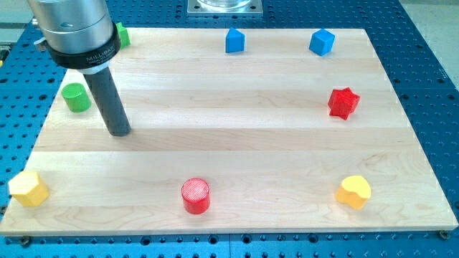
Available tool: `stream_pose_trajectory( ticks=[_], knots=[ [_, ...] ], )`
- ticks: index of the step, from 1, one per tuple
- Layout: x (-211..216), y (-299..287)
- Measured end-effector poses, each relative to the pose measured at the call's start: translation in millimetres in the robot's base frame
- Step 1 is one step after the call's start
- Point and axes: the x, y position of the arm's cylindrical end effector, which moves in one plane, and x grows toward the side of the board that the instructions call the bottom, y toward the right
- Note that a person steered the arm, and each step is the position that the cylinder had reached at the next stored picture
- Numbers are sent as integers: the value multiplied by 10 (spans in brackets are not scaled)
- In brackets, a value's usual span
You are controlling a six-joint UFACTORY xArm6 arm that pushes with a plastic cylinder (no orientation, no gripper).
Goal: Move your arm to the center of the board
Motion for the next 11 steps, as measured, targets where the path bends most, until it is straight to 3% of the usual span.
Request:
stream_pose_trajectory(
  ticks=[4, 6, 11],
  knots=[
    [103, 34],
    [380, 536],
    [232, 622]
  ],
)
